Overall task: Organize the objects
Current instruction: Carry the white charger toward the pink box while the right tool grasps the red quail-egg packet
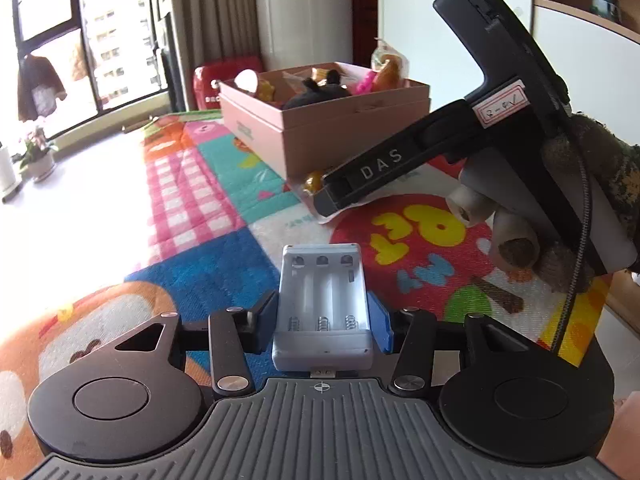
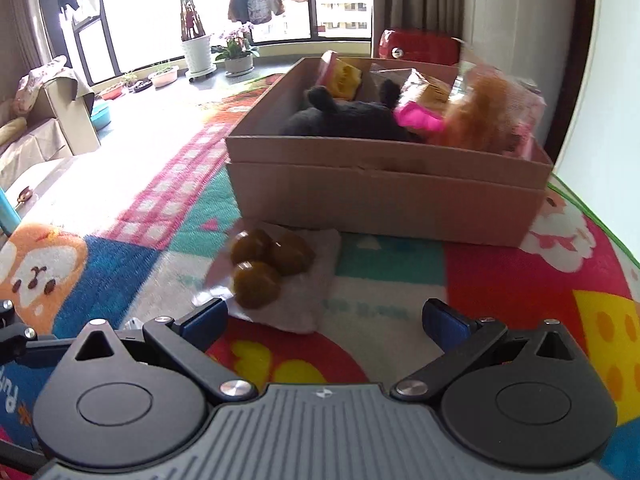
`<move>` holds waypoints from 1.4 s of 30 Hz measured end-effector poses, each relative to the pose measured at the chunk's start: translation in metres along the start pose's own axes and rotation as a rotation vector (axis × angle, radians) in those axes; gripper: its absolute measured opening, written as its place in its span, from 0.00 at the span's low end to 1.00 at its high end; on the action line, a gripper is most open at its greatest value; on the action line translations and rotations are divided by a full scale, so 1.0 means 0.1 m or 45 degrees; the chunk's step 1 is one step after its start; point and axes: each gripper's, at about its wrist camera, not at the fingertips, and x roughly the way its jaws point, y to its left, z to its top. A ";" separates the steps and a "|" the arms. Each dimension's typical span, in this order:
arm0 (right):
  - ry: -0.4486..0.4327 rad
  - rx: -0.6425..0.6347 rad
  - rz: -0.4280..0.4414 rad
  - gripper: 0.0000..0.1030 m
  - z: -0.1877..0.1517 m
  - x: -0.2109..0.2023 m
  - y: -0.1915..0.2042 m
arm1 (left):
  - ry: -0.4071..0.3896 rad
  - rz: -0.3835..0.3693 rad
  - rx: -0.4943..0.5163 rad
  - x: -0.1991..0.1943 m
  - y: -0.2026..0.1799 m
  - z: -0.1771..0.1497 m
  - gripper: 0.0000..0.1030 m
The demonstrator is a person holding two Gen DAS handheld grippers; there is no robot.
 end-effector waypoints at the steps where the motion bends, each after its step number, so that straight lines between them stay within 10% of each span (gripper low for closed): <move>1: 0.006 0.005 0.023 1.00 0.06 0.05 0.06 | -0.004 0.000 -0.018 -0.01 0.05 -0.01 0.51; 9: -0.007 -0.136 -0.022 0.92 0.22 0.29 0.42 | -0.040 0.024 -0.092 -0.13 0.30 -0.14 0.51; 28: -0.083 -0.208 0.053 0.78 -0.32 -0.62 0.21 | -0.036 0.036 -0.179 -0.15 0.34 -0.07 0.51; 34: -0.185 -0.191 0.047 0.58 -0.35 -1.08 0.13 | -0.167 -0.005 -0.219 -0.33 0.31 0.35 0.51; 42: -0.256 -0.133 0.011 0.59 -0.51 -1.27 -0.11 | -0.331 0.015 -0.278 -0.46 0.17 0.93 0.51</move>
